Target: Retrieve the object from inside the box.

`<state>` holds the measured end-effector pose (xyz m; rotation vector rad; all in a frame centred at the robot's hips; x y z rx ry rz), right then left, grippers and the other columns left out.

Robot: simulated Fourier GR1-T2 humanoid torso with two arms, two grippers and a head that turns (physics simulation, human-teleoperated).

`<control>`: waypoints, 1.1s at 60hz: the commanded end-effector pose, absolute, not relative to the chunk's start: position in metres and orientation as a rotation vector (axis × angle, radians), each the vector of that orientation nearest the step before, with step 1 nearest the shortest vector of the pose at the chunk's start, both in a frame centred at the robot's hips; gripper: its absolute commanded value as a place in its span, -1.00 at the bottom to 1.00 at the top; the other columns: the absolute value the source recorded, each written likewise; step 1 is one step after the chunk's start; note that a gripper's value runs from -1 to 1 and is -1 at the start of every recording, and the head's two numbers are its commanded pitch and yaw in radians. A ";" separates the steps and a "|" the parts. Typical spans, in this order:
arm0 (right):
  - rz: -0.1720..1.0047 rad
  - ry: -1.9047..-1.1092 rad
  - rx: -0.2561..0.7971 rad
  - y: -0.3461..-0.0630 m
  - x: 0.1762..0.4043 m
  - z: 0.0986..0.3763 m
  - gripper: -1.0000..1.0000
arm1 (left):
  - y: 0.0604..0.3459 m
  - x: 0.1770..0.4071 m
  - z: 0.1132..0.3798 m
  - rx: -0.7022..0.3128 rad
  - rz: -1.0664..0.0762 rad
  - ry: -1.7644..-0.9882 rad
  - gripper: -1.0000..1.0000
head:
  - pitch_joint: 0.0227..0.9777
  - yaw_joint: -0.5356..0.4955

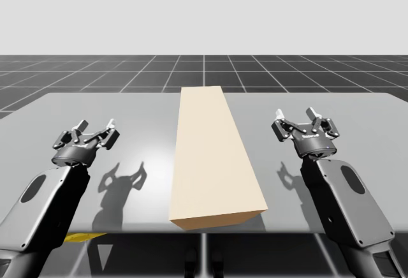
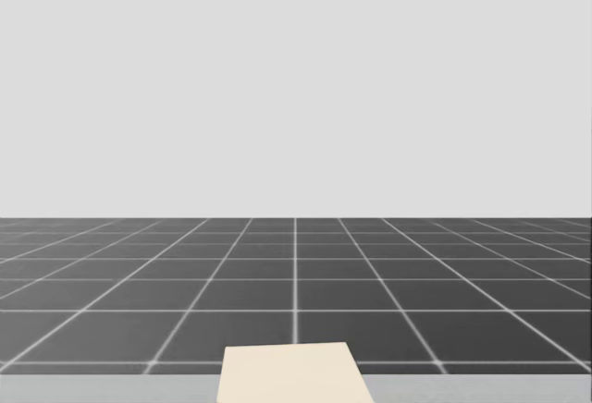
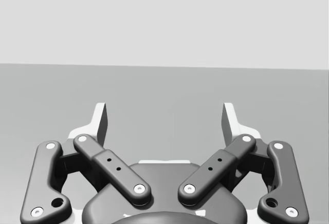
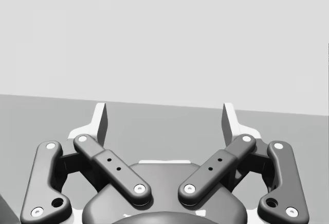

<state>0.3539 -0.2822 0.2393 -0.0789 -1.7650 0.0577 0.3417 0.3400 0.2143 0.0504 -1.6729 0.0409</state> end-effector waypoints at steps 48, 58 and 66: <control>0.931 -1.454 0.544 -0.220 0.292 0.195 -1.00 | 0.257 0.294 0.179 -0.338 -0.845 -1.354 -1.00 | -0.93 0.01; 0.942 -1.427 0.584 -0.204 0.292 0.187 -1.00 | 0.249 0.293 0.173 -0.315 -0.875 -1.332 -1.00 | -0.94 0.00; 0.952 -1.435 0.624 -0.189 0.299 0.176 -1.00 | 0.247 0.294 0.171 -0.302 -0.880 -1.325 -1.00 | -0.94 0.00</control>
